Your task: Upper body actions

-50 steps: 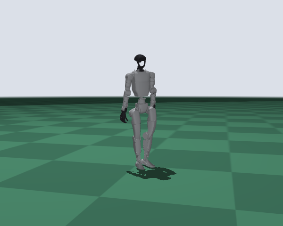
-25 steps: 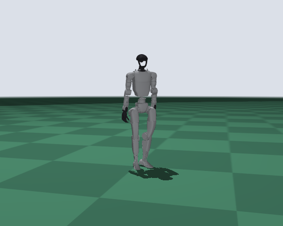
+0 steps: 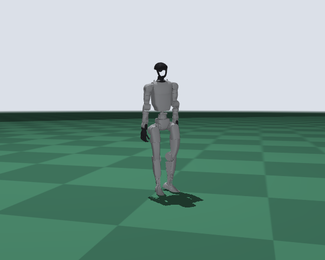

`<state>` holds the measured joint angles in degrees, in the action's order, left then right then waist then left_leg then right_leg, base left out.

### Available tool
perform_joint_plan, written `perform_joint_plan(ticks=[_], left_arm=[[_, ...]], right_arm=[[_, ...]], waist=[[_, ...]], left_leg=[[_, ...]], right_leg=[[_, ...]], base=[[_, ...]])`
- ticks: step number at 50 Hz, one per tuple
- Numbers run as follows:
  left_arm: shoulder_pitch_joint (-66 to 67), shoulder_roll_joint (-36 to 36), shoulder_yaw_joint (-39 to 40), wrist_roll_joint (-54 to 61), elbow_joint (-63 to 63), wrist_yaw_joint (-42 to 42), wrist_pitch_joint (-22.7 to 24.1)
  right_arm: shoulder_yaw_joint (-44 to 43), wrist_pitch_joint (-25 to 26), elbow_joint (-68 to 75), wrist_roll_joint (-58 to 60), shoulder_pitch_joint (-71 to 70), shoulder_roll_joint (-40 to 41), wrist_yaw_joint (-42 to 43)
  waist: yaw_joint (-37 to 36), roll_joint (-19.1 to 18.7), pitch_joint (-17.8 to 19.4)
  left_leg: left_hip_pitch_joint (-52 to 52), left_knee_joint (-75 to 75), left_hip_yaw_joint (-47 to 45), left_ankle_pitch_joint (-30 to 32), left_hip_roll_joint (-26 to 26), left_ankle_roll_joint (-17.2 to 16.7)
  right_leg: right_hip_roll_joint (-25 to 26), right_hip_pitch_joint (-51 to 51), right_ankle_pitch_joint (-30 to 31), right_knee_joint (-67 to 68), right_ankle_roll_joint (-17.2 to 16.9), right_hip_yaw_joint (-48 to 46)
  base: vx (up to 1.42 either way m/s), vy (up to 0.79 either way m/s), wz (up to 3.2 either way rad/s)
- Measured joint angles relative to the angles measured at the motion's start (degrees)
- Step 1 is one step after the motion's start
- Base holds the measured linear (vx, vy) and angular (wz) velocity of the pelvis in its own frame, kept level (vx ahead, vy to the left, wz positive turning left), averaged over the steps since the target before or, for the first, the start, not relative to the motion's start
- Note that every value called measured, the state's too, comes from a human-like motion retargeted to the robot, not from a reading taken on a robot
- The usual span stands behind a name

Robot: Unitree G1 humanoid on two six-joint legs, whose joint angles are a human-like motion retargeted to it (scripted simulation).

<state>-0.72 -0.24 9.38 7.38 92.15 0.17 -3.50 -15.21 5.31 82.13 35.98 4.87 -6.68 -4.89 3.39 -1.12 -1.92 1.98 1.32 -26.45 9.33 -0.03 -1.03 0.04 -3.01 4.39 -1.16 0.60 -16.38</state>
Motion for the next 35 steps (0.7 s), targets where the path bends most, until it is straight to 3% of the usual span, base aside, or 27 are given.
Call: perform_joint_plan(ticks=[5,15,35], left_arm=[[-0.3,-0.2,-1.2,1.0,0.2,2.1,0.3],[1.7,-1.8,-0.4,0.6,0.8,3.9,1.2],[0.7,1.5,2.2,1.9,-0.3,3.4,-0.5]], right_arm=[[-0.8,0.0,0.1,0.8,0.6,0.4,-0.1],[-1.0,0.3,0.8,-0.5,1.2,-0.9,0.0],[0.0,-0.2,0.5,-0.5,1.6,-0.8,1.1]], waist=[[-1.4,2.1,0.3],[1.1,-0.4,-1.8],[0.5,-1.3,-2.4]], left_leg=[[-0.2,2.5,-4.5,-3.2,0.8,2.1],[-2.3,-0.3,-5.6,-0.1,0.7,1.1],[-3.6,-1.4,-6.4,1.5,0.7,0.6]], right_leg=[[-1.5,0.9,-0.1,-0.5,0.5,-0.7],[-0.6,1.8,-1.2,0.0,0.6,-0.5],[0.6,0.8,-0.5,0.6,0.7,1.9]], base=[[0.01,-0.05,0.3],[0.05,0.05,0.0],[0.01,0.01,-0.09]])
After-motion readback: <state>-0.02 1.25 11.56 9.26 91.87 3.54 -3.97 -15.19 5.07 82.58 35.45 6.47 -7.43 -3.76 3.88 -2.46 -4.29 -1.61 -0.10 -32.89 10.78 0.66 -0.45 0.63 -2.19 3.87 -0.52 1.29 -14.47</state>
